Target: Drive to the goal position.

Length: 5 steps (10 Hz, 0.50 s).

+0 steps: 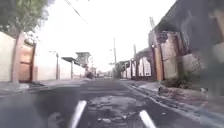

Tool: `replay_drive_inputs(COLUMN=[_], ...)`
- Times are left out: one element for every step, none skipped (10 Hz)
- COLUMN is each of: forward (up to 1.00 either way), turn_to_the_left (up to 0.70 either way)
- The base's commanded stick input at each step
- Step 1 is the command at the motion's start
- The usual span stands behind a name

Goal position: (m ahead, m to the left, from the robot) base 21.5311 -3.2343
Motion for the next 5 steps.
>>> replay_drive_inputs(forward=[0.85,0.85,0.85,0.85,0.85], turn_to_the_left=[0.00,0.00,0.00,0.00,0.00])
